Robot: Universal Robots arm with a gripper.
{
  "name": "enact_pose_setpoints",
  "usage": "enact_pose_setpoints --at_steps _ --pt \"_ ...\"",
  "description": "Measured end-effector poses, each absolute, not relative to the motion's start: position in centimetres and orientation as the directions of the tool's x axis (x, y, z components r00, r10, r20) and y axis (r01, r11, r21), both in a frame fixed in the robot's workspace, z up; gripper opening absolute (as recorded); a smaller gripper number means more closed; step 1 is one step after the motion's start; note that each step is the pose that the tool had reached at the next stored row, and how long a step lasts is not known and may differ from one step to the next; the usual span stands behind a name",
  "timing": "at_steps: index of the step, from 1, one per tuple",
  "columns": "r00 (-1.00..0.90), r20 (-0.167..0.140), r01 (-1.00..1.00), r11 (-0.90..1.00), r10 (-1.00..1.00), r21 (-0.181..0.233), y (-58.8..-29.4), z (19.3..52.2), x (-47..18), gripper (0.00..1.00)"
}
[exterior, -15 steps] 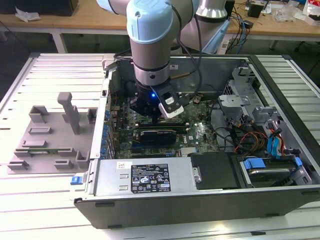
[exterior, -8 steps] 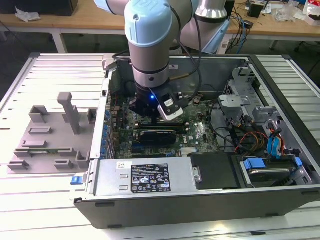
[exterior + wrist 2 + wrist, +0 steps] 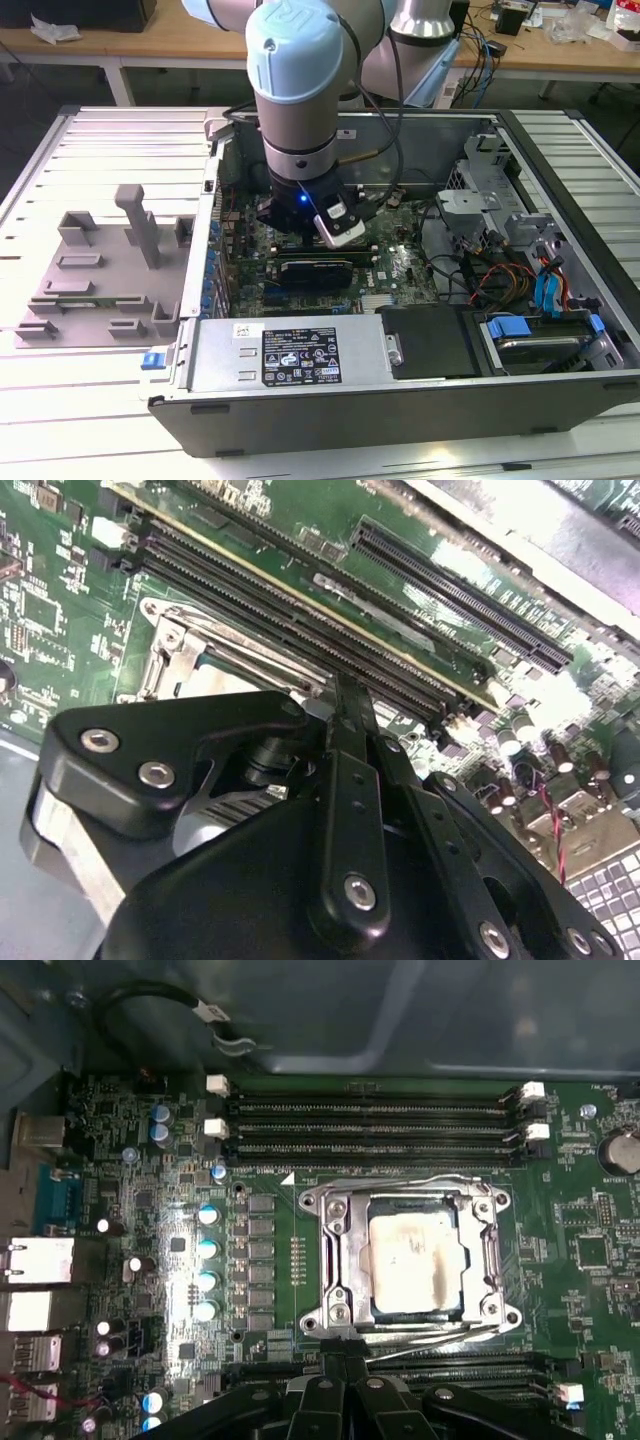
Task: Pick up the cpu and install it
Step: 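Install the second cpu locking lever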
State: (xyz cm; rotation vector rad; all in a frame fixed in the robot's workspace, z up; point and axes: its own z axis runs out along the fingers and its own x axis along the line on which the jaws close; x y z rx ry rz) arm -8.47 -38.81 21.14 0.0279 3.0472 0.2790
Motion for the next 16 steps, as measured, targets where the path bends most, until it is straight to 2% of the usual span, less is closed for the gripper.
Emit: enact_pose_setpoints --at_steps 10,16 --pt "-0.996 -0.08 0.01 0.975 0.029 0.22 -38.9 20.2 -9.2 0.11" --pt "-0.996 -0.08 0.01 0.975 0.029 0.223 -38.7 19.8 -9.5 0.11"
